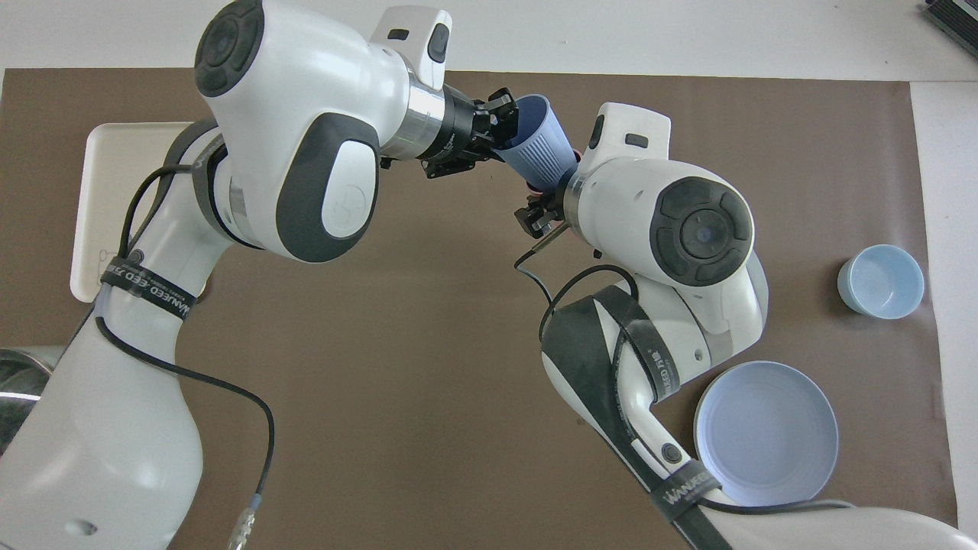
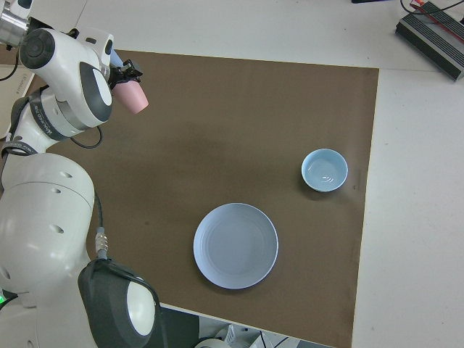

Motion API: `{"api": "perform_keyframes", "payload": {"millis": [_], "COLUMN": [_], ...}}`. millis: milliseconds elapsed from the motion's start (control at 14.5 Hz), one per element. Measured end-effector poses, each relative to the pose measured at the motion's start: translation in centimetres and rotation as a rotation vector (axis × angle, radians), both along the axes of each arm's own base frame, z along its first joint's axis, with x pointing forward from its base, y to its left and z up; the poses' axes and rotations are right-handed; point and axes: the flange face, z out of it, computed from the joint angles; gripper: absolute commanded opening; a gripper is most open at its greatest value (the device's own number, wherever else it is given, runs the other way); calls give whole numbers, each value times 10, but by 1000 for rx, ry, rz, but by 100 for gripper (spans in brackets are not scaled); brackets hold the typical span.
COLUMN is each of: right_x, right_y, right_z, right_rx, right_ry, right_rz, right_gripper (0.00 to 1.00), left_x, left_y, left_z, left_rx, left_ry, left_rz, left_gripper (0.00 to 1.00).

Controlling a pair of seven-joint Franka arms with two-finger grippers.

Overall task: Place cup on tray
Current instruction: 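Pull the blue cup out with the left gripper while the right gripper withdraws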

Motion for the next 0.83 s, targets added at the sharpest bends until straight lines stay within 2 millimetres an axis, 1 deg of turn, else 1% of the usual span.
{"api": "perform_keyframes", "payload": {"millis": [69,206,344,482,551,619,757,826], "right_x": [0,-1,-1,1,5,13,28,36], "right_y": [0,2,2,-2,-11,-25,-60,-79], "right_z": [-1,-1,-1,-1,0,2,3,2], "right_rx": [-1,0,0,-5,-11,-15,8,44], "right_ry": [2,2,2,-1,-12,-35,-59,-67], "right_rz": [1,3,3,8,15,25,36,55], "right_gripper": [0,0,0,0,0,0,0,0], "left_x": [6,23,39,49,53,58,67,71], "left_y": [12,49,98,147,169,192,245,276], "left_z": [8,22,34,39,41,45,49,49], "left_rx": [-3,3,47,172,238,296,385,412], "left_ry": [-8,-15,-24,-57,-85,-120,-176,-203], "left_rz": [15,57,98,104,99,97,75,51], "left_gripper": [0,0,0,0,0,0,0,0]}}
